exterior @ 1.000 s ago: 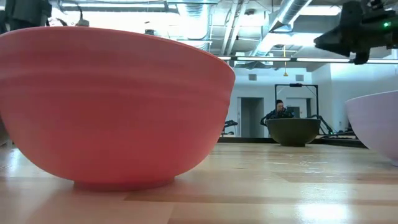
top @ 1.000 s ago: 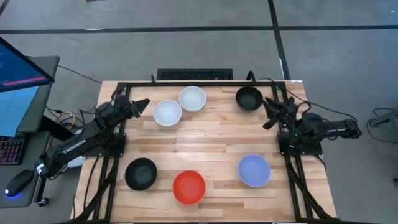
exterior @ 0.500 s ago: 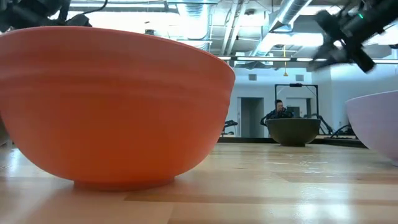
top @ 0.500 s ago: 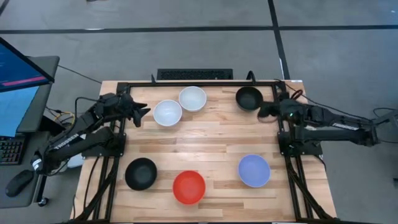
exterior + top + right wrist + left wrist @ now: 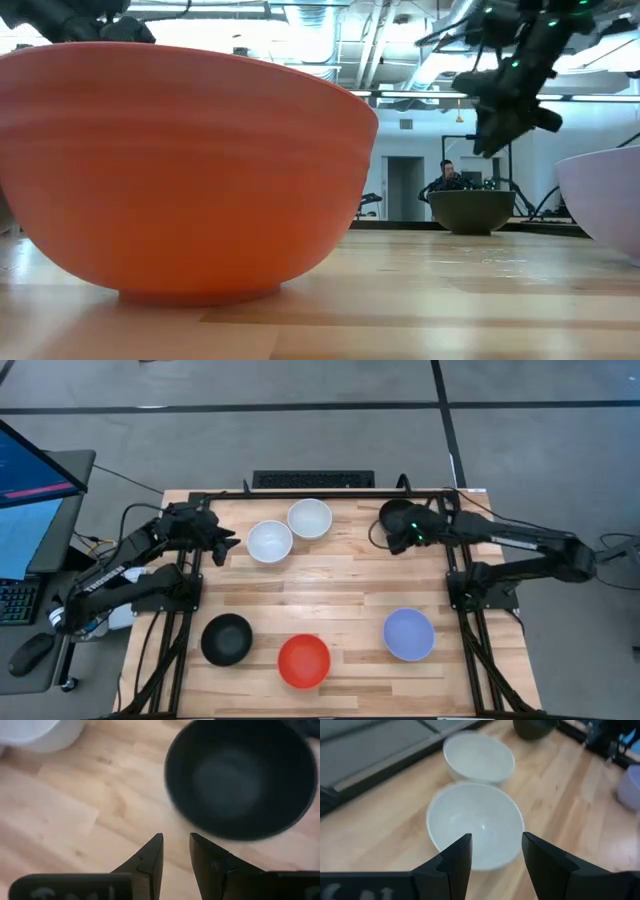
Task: Nest bowls inside each other
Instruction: Move the right black bowl to the center of the table
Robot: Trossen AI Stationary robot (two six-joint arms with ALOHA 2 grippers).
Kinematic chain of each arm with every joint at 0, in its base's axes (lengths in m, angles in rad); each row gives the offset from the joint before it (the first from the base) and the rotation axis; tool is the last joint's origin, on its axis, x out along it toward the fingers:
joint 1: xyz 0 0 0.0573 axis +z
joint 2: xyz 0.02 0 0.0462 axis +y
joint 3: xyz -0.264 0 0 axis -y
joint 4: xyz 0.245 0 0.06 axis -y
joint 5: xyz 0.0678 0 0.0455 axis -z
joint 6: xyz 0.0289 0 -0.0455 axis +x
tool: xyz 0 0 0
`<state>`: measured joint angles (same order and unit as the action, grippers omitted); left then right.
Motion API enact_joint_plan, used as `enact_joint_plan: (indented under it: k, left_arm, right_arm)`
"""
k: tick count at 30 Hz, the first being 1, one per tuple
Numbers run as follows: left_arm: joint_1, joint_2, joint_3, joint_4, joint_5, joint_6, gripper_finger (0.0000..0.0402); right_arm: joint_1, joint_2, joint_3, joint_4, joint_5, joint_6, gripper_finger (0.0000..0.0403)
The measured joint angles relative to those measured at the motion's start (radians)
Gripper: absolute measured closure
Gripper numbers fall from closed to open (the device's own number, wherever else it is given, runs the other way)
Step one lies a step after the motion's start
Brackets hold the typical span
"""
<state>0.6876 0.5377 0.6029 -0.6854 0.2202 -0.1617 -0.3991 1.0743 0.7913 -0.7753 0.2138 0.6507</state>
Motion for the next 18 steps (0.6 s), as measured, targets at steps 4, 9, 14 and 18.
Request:
enact_joint_plan:
  k: [4, 9, 14, 18]
  left_arm:
    - [0.0, 0.039, 0.024, -0.074, 0.005, 0.012, 0.0237]
    - [0.0, 0.053, 0.024, -0.073, 0.011, 0.015, 0.0237]
    - [-0.001, 0.054, 0.024, -0.076, 0.001, 0.015, 0.0237]
    - [-0.001, 0.055, 0.024, -0.091, -0.016, 0.01, 0.0237]
  right_arm:
    - [-0.051, 0.081, 0.084, 0.014, -0.008, -0.082, 0.0285]
    - [-0.092, 0.149, 0.202, 0.04, -0.087, -0.131, 0.0284]
    - [-0.144, 0.235, 0.247, 0.023, -0.109, -0.154, 0.0277]
    - [-0.185, 0.322, 0.248, -0.051, -0.142, -0.151, 0.0254]
